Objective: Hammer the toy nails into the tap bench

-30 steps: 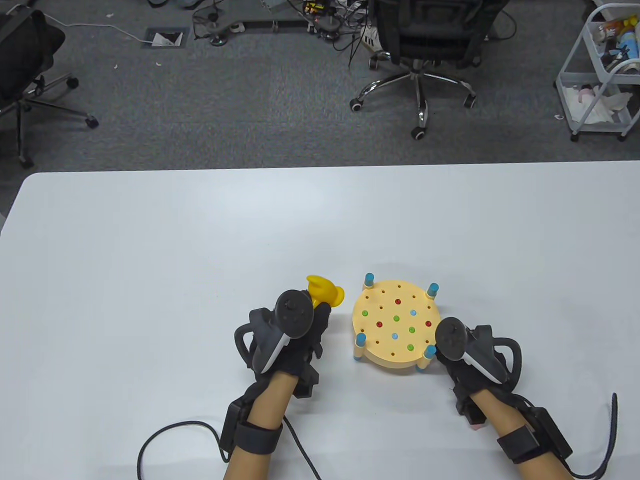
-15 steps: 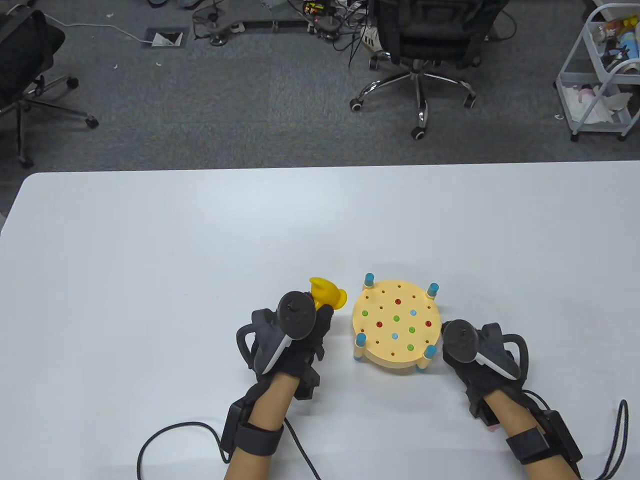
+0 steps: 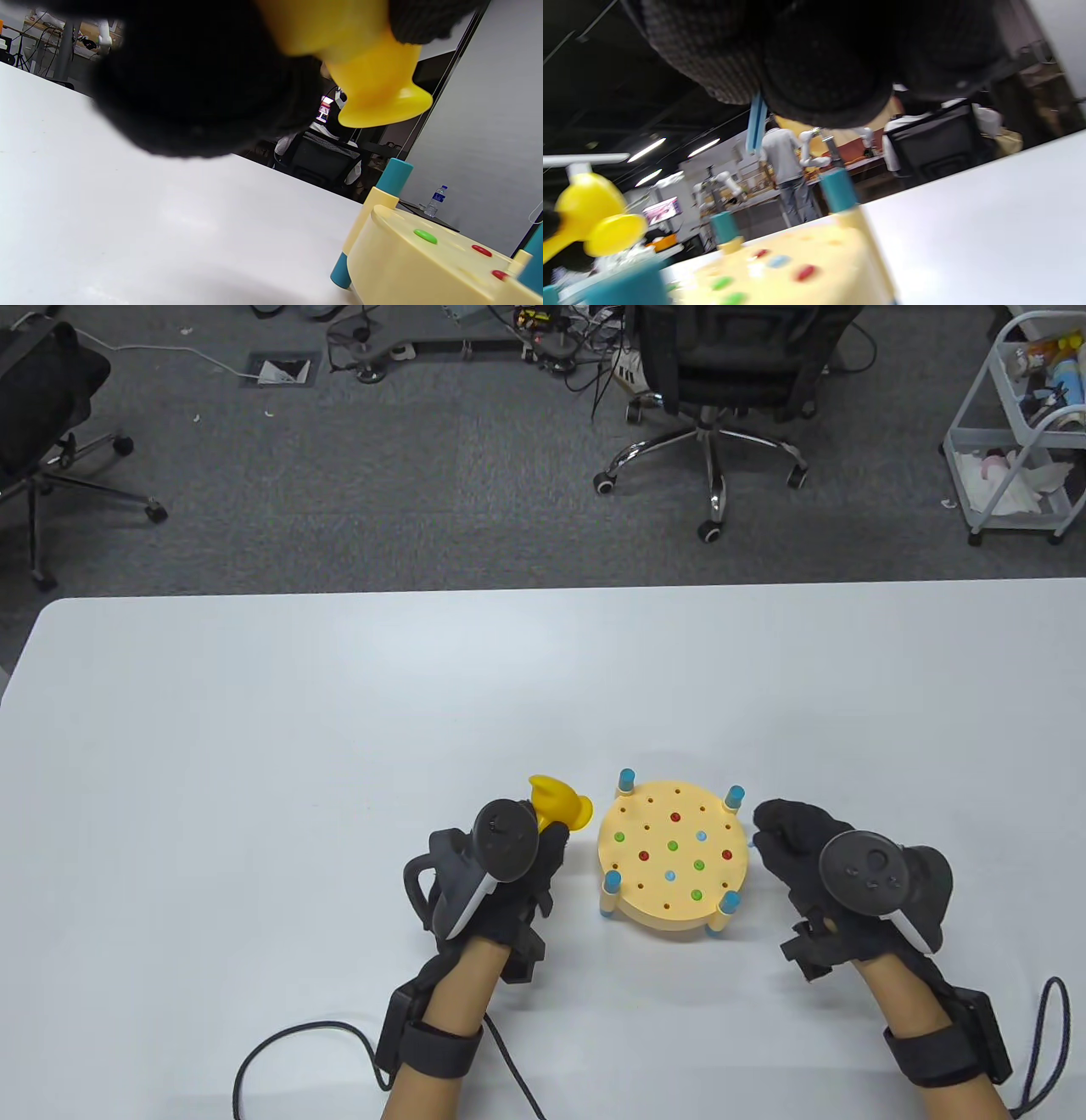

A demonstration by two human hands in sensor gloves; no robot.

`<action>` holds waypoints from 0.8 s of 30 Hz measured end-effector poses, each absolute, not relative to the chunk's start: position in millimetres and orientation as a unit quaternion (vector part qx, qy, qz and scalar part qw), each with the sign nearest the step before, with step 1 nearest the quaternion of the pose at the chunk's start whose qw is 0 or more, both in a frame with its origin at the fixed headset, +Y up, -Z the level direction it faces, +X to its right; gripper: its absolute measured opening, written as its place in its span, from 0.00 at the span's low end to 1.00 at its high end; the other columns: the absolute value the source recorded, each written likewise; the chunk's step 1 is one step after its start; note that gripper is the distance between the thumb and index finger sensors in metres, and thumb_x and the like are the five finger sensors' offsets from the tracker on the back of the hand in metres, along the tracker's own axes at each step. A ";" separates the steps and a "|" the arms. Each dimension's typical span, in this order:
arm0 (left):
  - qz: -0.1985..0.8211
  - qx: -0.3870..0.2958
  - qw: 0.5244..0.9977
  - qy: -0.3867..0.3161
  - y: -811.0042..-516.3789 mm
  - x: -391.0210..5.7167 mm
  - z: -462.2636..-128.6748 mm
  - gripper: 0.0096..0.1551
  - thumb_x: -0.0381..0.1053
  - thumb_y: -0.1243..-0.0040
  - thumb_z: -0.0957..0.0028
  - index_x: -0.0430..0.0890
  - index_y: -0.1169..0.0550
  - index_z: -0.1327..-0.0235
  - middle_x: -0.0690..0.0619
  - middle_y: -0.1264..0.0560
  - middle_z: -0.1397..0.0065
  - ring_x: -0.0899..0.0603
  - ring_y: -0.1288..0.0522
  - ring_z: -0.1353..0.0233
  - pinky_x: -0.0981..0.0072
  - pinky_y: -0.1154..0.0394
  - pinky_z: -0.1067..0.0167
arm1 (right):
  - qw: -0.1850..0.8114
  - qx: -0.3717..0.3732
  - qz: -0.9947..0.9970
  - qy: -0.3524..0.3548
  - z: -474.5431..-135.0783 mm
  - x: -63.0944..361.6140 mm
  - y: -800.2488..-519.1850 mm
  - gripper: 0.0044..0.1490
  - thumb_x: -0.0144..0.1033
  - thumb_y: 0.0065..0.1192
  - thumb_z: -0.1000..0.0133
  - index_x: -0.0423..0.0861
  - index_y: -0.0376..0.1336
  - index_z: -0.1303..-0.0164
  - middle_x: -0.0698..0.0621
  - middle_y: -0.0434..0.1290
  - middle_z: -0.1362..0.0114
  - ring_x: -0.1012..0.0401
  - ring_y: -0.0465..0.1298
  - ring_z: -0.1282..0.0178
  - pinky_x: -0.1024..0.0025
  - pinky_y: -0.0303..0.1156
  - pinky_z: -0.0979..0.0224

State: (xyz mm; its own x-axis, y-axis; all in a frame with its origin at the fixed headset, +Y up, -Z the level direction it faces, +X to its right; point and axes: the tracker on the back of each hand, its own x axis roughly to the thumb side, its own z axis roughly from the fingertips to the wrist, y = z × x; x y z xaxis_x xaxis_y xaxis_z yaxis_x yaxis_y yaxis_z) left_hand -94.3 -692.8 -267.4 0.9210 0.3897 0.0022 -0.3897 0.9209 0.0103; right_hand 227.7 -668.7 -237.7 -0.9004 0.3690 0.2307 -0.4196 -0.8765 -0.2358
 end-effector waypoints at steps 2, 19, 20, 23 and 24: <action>0.199 0.004 0.980 0.000 -692.9 -94.2 -267.2 0.39 0.66 0.46 0.61 0.42 0.22 0.44 0.43 0.13 0.65 0.43 0.14 0.76 0.61 0.21 0.79 | 0.158 0.116 0.971 -0.133 -239.5 206.2 -656.5 0.25 0.44 0.65 0.53 0.52 0.69 0.46 0.54 0.80 0.49 0.66 0.83 0.68 0.70 0.82 0.56; 0.210 0.002 0.978 0.000 -692.2 -97.6 -268.1 0.39 0.66 0.46 0.61 0.42 0.22 0.44 0.43 0.13 0.65 0.43 0.14 0.76 0.61 0.21 0.78 | -0.063 0.109 0.990 0.056 -309.5 98.7 -677.7 0.24 0.45 0.67 0.54 0.52 0.70 0.48 0.54 0.81 0.50 0.65 0.83 0.68 0.70 0.82 0.56; 0.209 0.002 0.978 -0.001 -692.3 -97.2 -268.1 0.39 0.66 0.46 0.61 0.42 0.22 0.44 0.43 0.13 0.65 0.43 0.14 0.76 0.61 0.21 0.78 | -0.066 0.107 0.991 0.054 -310.2 96.8 -677.2 0.24 0.45 0.67 0.53 0.52 0.70 0.47 0.54 0.81 0.50 0.65 0.83 0.67 0.69 0.82 0.56; 0.206 0.001 0.979 -0.002 -692.6 -96.5 -268.1 0.39 0.66 0.46 0.61 0.42 0.22 0.44 0.43 0.13 0.65 0.43 0.14 0.76 0.61 0.21 0.78 | -0.051 0.098 0.993 0.031 -313.0 95.3 -674.6 0.24 0.44 0.67 0.54 0.52 0.71 0.49 0.53 0.81 0.51 0.64 0.83 0.68 0.69 0.82 0.57; 0.206 0.001 0.979 -0.002 -692.7 -96.4 -268.1 0.39 0.66 0.46 0.61 0.42 0.22 0.44 0.42 0.13 0.65 0.43 0.14 0.76 0.61 0.21 0.78 | -0.048 0.096 0.993 0.040 -314.4 94.3 -674.6 0.24 0.44 0.67 0.54 0.52 0.71 0.49 0.53 0.81 0.51 0.64 0.83 0.68 0.69 0.82 0.57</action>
